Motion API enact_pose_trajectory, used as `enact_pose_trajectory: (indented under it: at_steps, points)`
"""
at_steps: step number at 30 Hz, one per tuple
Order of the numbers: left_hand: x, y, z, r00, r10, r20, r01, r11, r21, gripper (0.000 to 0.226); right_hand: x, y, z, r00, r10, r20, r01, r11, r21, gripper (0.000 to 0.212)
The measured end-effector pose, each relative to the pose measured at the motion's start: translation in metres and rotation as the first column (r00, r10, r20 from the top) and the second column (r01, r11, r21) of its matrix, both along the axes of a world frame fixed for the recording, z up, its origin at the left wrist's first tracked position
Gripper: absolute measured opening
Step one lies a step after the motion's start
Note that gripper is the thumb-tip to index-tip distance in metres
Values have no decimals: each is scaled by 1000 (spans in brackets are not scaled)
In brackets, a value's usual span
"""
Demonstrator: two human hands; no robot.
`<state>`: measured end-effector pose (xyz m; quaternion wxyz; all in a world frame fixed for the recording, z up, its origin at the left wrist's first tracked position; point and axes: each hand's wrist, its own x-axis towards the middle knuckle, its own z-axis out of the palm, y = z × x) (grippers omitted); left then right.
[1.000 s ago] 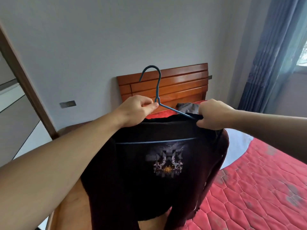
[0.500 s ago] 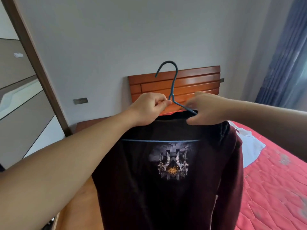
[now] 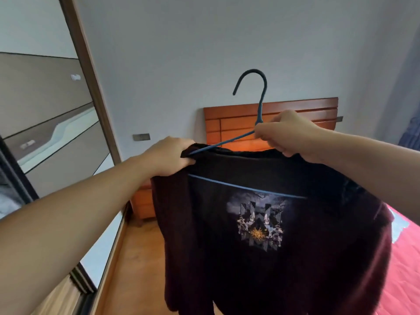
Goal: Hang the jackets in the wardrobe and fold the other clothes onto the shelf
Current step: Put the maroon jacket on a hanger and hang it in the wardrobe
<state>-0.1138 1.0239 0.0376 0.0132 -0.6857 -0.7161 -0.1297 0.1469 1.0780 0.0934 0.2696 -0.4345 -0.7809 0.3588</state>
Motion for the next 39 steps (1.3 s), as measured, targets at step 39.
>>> enact_pose_trajectory:
  at_steps: [39]
  points:
    - [-140,-53,59,786,515,342,-599,495,629,42,-166,-3,63,875,481,-44,-463,861,211,43]
